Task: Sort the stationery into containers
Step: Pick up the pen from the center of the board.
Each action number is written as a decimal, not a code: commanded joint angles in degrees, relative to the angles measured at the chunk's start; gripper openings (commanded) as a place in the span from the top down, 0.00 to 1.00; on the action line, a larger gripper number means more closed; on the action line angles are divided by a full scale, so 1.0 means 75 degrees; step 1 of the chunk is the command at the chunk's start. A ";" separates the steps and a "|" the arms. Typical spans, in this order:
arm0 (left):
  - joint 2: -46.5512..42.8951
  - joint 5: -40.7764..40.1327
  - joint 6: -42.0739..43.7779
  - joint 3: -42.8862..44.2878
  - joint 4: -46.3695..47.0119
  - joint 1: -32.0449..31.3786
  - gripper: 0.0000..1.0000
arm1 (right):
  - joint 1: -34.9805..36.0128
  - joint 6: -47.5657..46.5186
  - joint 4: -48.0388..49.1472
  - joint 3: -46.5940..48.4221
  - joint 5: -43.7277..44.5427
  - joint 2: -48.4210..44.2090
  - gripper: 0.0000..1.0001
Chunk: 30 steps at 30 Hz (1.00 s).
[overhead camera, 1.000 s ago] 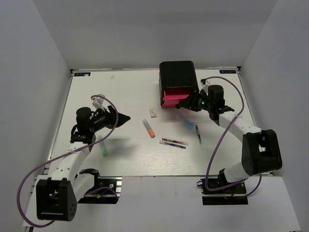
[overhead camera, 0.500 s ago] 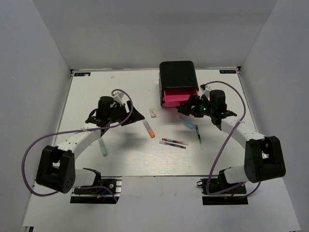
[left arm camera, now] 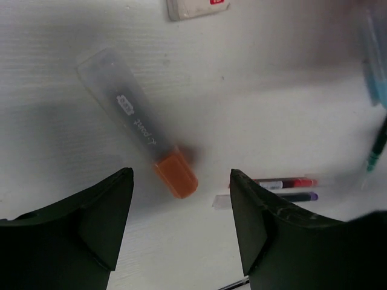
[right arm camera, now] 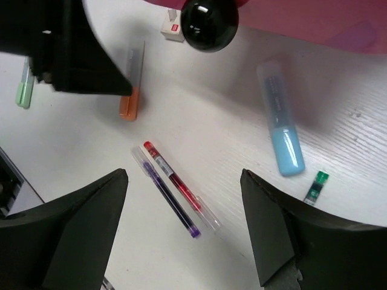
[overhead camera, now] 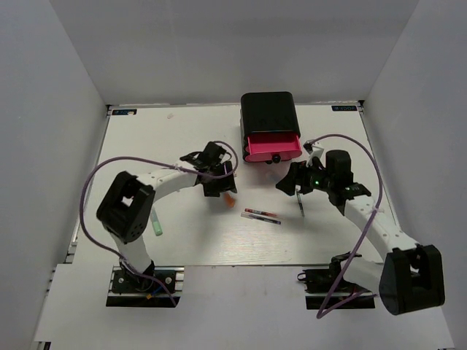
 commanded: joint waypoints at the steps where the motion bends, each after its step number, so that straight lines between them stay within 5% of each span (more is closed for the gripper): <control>1: 0.0486 -0.1266 -0.0358 0.0929 -0.1255 -0.0230 0.25 | -0.0144 -0.0656 0.0093 -0.0142 -0.0163 -0.0687 0.19; 11: 0.1670 -0.2194 -0.0687 0.1750 -0.2207 -0.0746 0.34 | -0.0636 -0.0645 0.0163 -0.0306 -0.0338 -0.1660 0.16; 17: 0.1882 -0.2334 -0.0757 0.1647 -0.2348 -0.0817 0.78 | -0.0883 -0.0586 0.0140 -0.0317 -0.0397 -0.1906 0.16; 23: 0.0643 -0.2791 -0.0536 0.1259 -0.2419 -0.0887 1.00 | -0.1058 -0.0680 0.0163 -0.0306 -0.0608 -0.2001 0.16; 30: -0.0882 -0.2863 0.1958 0.2546 -0.2595 -0.1028 1.00 | -0.1082 -0.1661 -0.0281 -0.0165 -0.1287 -0.1801 0.12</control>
